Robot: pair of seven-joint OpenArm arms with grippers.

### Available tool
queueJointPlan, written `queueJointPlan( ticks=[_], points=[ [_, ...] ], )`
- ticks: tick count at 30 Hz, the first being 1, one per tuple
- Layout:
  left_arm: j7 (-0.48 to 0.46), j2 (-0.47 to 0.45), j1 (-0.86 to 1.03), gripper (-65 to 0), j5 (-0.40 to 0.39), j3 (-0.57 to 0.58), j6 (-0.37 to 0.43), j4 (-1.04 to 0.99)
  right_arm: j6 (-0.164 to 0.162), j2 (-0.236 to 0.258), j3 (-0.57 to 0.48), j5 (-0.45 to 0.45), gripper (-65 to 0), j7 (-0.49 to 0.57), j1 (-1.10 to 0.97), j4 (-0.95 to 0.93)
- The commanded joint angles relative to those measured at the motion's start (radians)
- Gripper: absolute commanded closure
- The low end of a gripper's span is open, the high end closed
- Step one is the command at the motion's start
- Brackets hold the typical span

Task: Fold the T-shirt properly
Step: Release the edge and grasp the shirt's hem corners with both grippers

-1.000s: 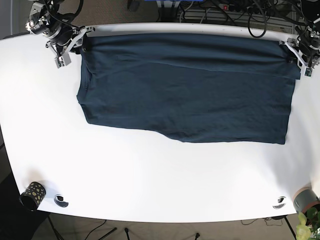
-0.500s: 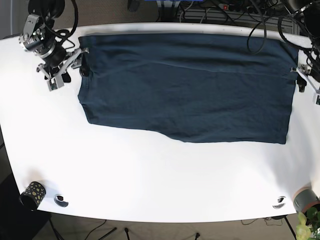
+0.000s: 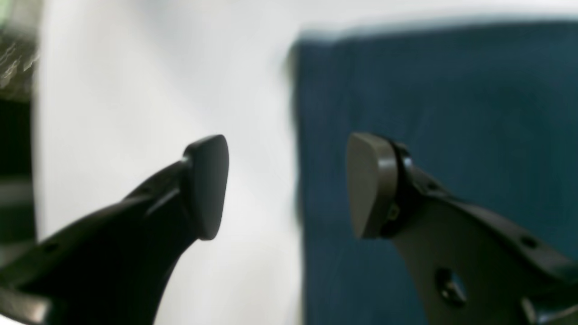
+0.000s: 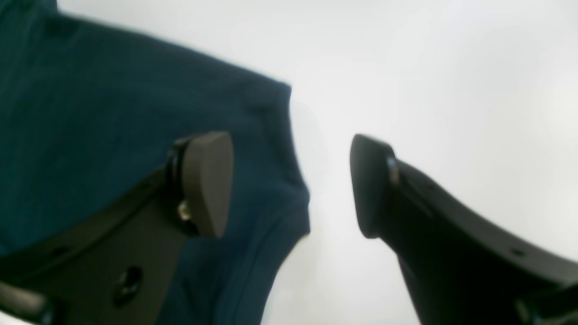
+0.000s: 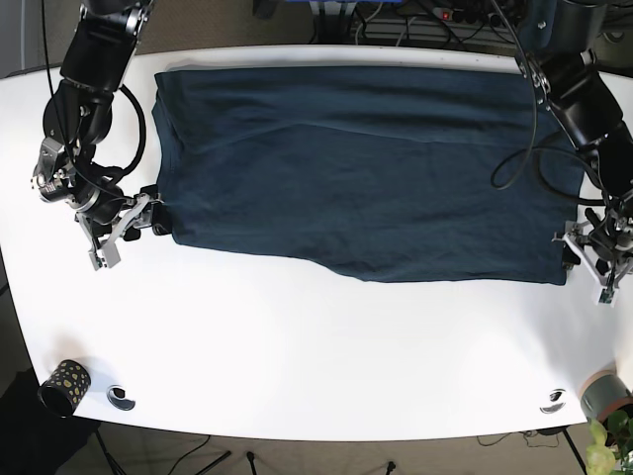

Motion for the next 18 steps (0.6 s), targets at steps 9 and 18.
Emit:
queueJointPlan(
  ticks=[9, 18],
  points=[
    [-0.333, -0.034, -0.2, -38.9, 0.051, -0.001, 0.226, -0.473, 0.002, 0.017, -0.065, 0.01, -39.3, 0.07, 0.172, -0.279],
    [-0.485, -0.066, -0.241, -38.9, 0.051, 0.0, 0.271, -0.666, -0.004, -0.02, -0.107, 0.009, -39.3, 0.111, 0.189, -0.299]
  ],
)
